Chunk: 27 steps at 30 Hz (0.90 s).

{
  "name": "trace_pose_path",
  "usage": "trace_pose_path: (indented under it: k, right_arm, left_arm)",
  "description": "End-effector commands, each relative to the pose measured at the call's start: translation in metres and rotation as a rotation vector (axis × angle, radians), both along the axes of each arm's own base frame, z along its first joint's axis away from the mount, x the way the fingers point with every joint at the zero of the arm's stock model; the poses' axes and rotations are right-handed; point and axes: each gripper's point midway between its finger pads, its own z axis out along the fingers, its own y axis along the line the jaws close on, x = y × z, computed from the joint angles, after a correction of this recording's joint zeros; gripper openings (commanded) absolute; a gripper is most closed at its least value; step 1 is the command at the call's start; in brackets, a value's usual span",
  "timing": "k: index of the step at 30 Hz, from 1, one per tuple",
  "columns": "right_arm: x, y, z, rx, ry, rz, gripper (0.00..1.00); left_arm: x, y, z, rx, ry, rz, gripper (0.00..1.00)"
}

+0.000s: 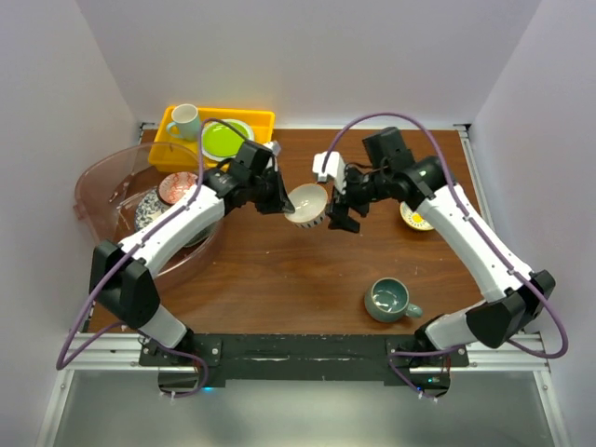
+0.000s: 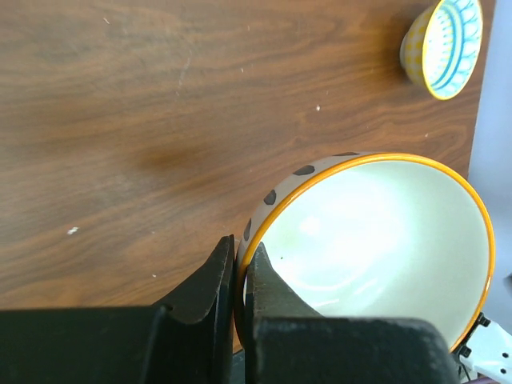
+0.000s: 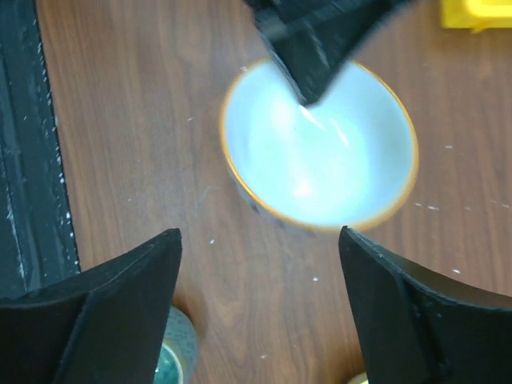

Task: Place the mixed dishes into the plastic bin
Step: Pick up the bowl from the center of the board, then place the bowl in the plastic bin.

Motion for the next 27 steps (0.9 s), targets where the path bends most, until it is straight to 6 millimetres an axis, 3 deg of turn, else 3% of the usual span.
trace_pose_path:
  k: [1,9,18,27]
  right_arm:
    - [0.012,-0.015,0.042,0.096,-0.024,-0.037,0.88]
    - [0.031,-0.036,0.058,0.169,-0.017,-0.134,0.94]
    - [0.051,-0.056,0.048,0.224,0.021,-0.258,0.95]
    - [0.058,-0.062,0.024,0.25,0.093,-0.322,0.96]
  left_arm:
    - [0.012,0.019,0.055,-0.072,-0.144,0.024,0.0]
    - [0.02,0.058,0.074,-0.056,-0.195,0.098,0.0]
    - [0.027,0.093,0.091,-0.032,-0.249,0.175,0.0]
    - [0.027,0.131,0.126,-0.02,-0.364,0.304,0.0]
